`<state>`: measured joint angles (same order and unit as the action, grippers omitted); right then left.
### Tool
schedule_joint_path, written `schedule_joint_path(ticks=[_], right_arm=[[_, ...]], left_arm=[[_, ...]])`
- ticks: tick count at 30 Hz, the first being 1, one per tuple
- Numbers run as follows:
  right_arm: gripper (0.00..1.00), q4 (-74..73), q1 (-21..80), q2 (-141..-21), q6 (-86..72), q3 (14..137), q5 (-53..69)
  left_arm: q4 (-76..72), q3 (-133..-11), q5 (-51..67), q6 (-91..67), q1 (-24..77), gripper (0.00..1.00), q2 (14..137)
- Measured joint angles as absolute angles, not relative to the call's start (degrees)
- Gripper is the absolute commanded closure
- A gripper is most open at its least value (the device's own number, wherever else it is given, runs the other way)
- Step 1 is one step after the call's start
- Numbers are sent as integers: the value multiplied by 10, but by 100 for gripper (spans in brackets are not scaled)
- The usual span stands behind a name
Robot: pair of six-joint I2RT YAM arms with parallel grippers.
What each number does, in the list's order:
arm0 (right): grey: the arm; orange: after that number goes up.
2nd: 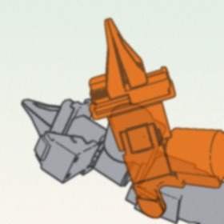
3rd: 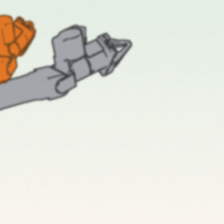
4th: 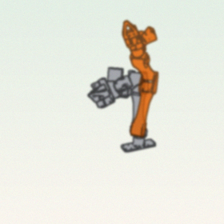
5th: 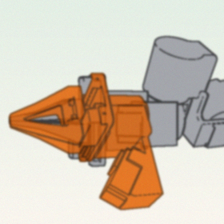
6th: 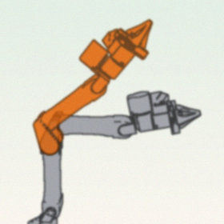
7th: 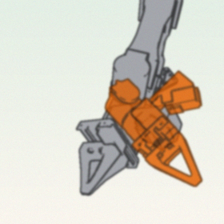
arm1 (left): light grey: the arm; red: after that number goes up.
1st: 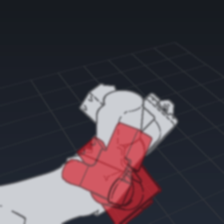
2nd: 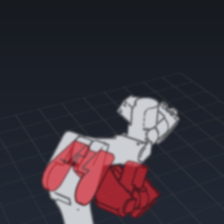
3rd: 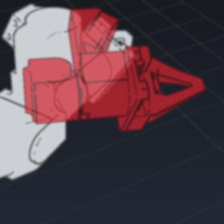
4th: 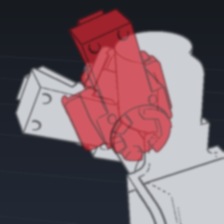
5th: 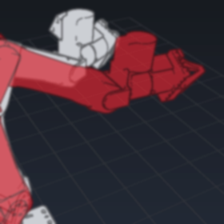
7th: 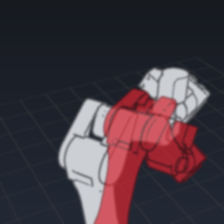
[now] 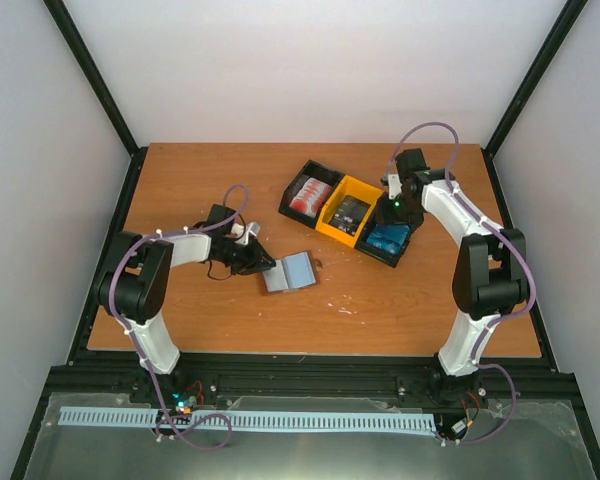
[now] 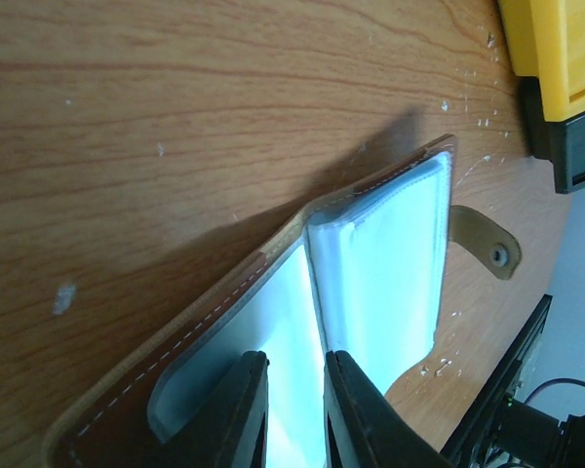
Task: Put the credit cards into the card holder
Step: Pick up the credit card from the storage box.
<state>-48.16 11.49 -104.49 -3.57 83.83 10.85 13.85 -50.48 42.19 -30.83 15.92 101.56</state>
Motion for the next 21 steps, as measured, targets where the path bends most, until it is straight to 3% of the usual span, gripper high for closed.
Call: schedule_joint_path(ticks=[12, 21], right_arm=[[56, -520, 106, -1142, 26, 856, 82], [53, -523, 135, -1146, 27, 858, 80]], left_arm=[[170, -528, 417, -288, 162, 80, 1035], [176, -532, 410, -283, 162, 80, 1036]])
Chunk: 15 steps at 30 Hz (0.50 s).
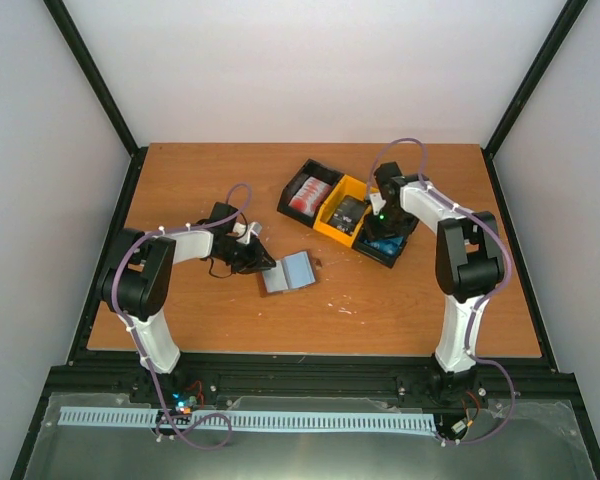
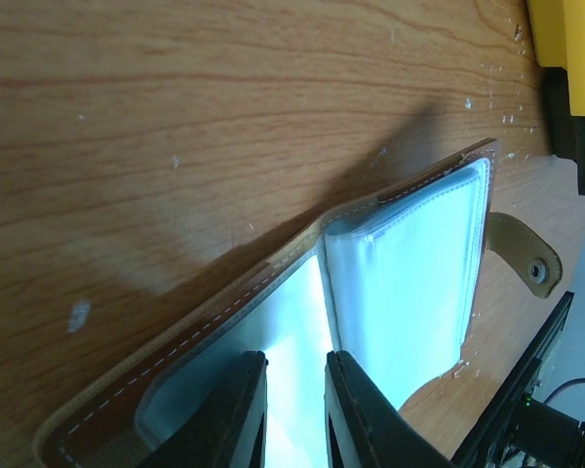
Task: Put the credit cards into the card holder
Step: Pick up the credit card from the storage box.
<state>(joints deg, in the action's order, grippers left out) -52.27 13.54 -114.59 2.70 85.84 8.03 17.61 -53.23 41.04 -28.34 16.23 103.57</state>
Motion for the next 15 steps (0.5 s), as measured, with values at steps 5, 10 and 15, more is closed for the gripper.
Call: schedule_joint_path(ticks=[5, 10, 15], right_arm=[[49, -525, 182, -1147, 21, 861, 59], [42, -524, 215, -1147, 6, 865, 45], [43, -526, 229, -1147, 2, 866, 28]], left_arm=[[176, -532, 405, -284, 163, 80, 1036], [176, -532, 404, -284, 163, 80, 1036], [175, -532, 402, -284, 163, 80, 1036]])
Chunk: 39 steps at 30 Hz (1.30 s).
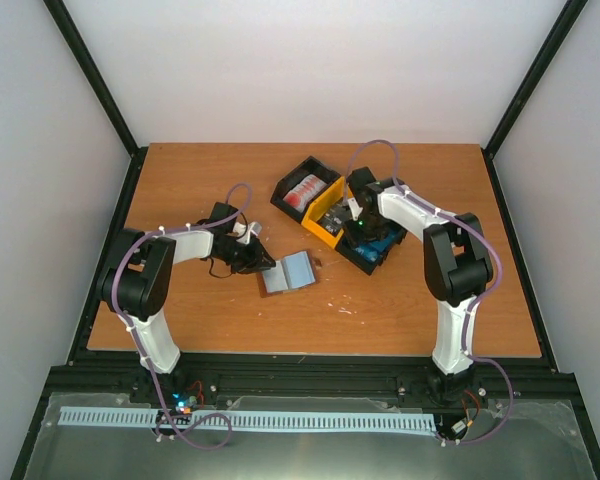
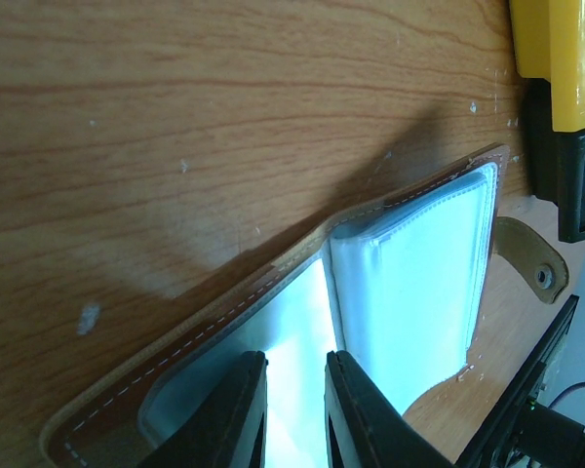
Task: Put the credit cards into the card holder
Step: Pick up the credit card from the storage box.
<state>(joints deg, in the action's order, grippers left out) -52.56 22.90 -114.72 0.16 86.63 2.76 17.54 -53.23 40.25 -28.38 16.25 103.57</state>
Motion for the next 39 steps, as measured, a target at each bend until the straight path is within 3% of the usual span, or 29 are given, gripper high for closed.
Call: schedule_joint_path(ticks=[11, 24, 39], right_arm=[[45, -539, 223, -1176, 16, 872, 6], [66, -540, 211, -1176, 12, 872, 44], [73, -540, 196, -1156, 9, 854, 130]], left_arm=[[175, -532, 401, -284, 163, 80, 1036], [172, -533, 400, -284, 163, 80, 1037], [168, -538, 400, -284, 163, 81, 1043]])
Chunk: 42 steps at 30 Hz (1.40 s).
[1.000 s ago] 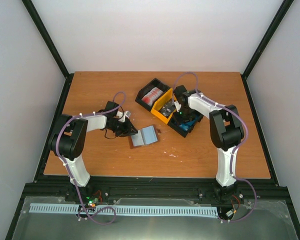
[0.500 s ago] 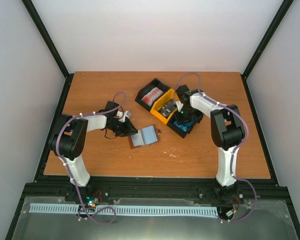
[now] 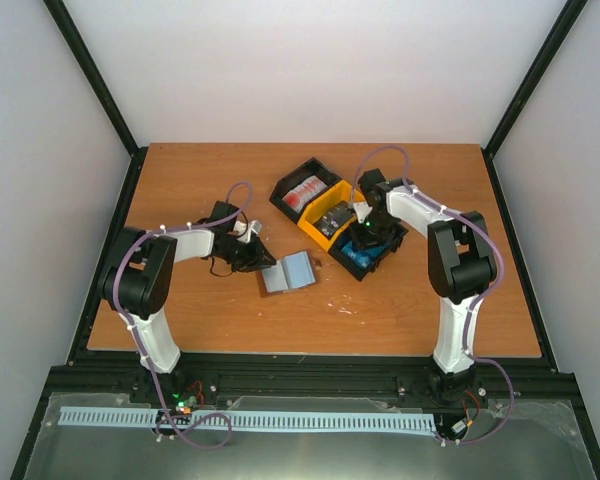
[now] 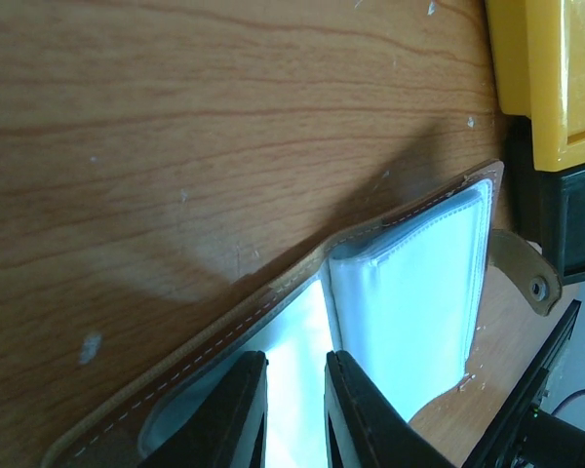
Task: Put the credit cards into the card holder
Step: Pick up the credit card from the storage box.
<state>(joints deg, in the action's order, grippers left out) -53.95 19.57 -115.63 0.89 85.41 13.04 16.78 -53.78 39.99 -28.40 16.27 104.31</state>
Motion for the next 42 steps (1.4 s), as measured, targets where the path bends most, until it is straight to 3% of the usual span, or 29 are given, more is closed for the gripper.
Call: schedule_joint_path(ticks=[8, 36, 42], right_arm=[[77, -542, 196, -1139, 4, 846, 165], [66, -547, 195, -1081, -5, 772, 303], [71, -544, 197, -1081, -4, 772, 295]], left_arm=[[167, -540, 397, -284, 163, 81, 1045], [159, -539, 392, -288, 163, 81, 1045], [155, -538, 391, -289, 163, 81, 1045]])
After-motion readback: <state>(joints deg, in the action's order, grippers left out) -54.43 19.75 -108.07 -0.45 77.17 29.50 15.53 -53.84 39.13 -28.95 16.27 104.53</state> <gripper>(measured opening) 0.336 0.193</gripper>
